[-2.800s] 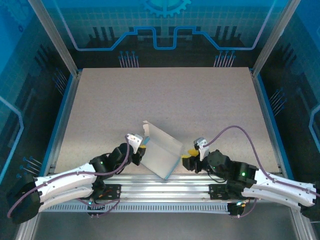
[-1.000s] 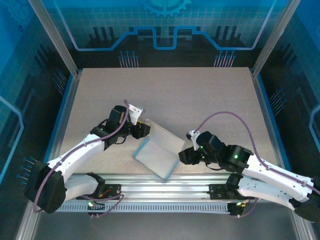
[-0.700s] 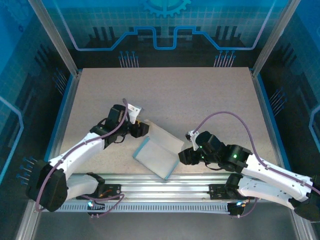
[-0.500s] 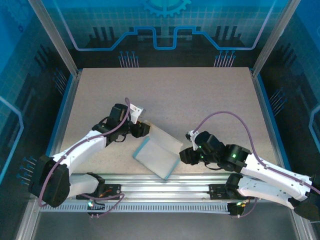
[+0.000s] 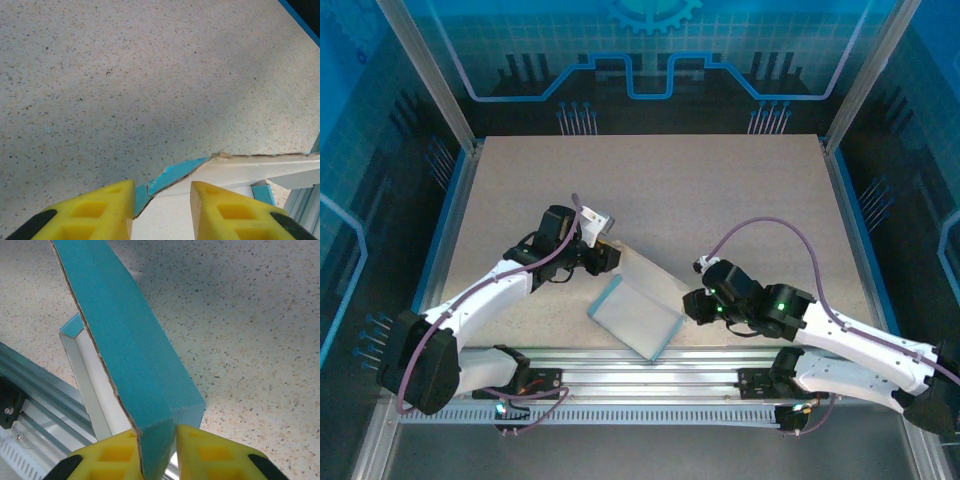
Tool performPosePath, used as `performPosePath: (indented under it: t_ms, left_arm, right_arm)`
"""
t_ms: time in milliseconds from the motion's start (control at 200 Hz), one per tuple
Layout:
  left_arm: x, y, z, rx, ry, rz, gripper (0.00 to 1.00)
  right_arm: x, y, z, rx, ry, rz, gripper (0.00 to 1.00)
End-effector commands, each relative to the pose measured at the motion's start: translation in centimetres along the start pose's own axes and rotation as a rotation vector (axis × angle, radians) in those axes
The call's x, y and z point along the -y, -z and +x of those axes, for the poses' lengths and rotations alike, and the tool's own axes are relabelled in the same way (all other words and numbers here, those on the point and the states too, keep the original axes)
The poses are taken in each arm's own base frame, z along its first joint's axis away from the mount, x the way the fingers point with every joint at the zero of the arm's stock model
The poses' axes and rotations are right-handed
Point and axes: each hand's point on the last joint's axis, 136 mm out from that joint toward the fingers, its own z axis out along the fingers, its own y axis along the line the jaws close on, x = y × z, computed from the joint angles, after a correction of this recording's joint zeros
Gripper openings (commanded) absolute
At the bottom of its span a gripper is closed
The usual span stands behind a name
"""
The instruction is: Fold the paper box
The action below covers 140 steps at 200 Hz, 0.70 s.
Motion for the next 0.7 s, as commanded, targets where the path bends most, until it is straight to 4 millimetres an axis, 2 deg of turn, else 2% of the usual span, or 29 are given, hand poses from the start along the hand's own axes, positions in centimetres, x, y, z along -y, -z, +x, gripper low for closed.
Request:
performPosePath:
  t_ms: [0, 180, 310, 480, 695]
  left_arm:
    - [0.7, 0.1, -0.5, -0.001, -0.011, 0.039, 0.31]
    - [1.5, 0.4, -0.3, 0.000, 0.004, 0.045, 0.24]
    - [1.8, 0.4, -0.1, 0.008, 0.015, 0.008, 0.16]
    - [2.1, 0.6, -0.4, 0.021, 0.022, -0.039, 0.13]
    - [2.0, 0.8, -2.1, 0.098, 0.051, -0.077, 0.10]
  right_arm:
    - [-0.2, 0.4, -1.4, 0.047, 0.008, 0.030, 0.18]
    - [0.0, 0.3, -2.4, 0.081, 0.019, 0.062, 0.12]
    - [0.3, 0.2, -3.8, 0.136, 0.042, 0.108, 0.08]
    - [0.6, 0.2, -7.0, 0.230, 0.084, 0.153, 0.04]
    - [1.5, -0.3, -11.6, 0.345, 0.092, 0.179, 0.04]
